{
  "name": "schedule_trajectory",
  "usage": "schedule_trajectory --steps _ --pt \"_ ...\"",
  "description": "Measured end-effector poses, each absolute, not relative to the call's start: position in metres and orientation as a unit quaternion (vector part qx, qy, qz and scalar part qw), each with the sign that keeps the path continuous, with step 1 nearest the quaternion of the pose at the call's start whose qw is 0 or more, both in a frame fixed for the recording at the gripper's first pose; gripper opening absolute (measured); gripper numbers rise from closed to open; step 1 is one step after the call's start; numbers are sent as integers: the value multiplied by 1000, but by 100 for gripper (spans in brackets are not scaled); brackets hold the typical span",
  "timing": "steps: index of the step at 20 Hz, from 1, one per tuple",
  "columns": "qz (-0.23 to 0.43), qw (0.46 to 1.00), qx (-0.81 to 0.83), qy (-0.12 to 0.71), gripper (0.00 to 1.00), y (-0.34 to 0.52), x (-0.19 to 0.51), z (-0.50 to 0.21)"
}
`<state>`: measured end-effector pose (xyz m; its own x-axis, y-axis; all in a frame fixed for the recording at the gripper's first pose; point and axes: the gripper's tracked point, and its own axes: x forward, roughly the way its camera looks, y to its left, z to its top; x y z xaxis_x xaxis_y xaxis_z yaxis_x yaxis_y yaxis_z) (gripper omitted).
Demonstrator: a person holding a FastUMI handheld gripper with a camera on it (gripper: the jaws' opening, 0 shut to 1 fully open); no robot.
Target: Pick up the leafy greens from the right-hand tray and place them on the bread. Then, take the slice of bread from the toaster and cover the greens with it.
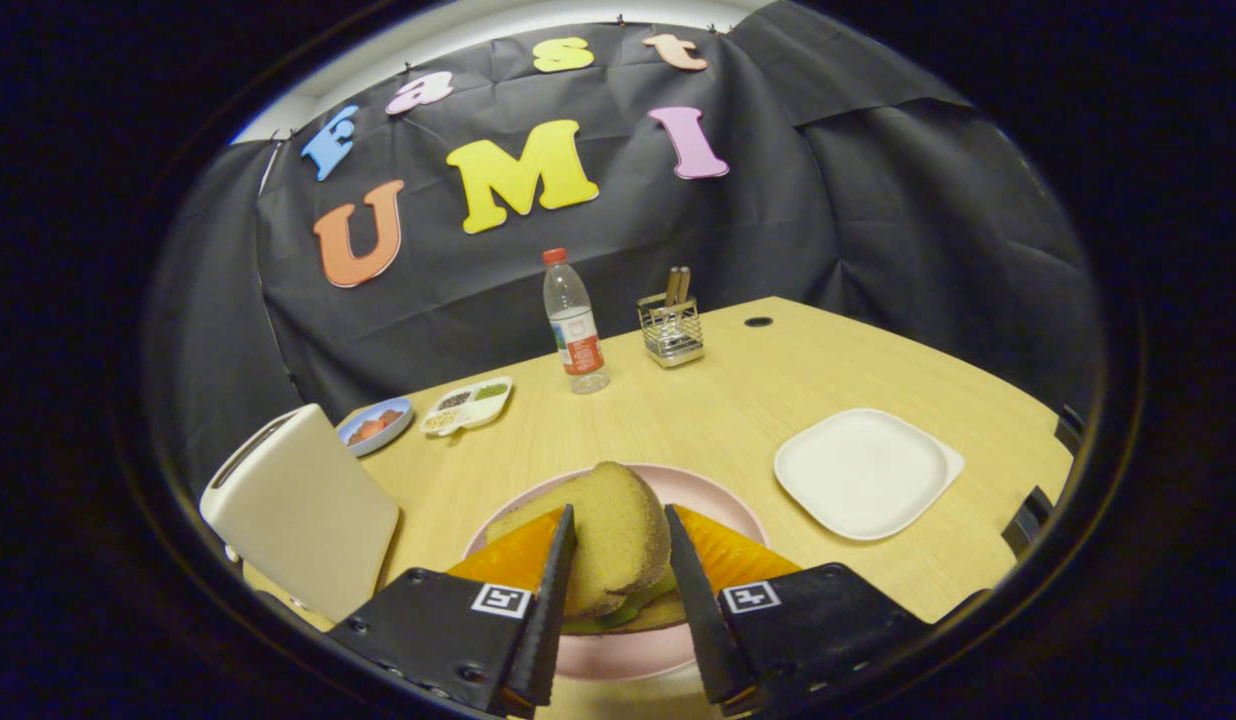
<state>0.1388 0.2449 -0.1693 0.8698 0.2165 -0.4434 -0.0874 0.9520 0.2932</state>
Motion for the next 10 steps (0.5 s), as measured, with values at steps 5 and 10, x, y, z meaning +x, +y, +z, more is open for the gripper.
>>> schedule_trajectory --steps 5,10 --pt "68 960 130 237 72 225 145 -168" --pt "92 979 101 148 94 204 138 -110"
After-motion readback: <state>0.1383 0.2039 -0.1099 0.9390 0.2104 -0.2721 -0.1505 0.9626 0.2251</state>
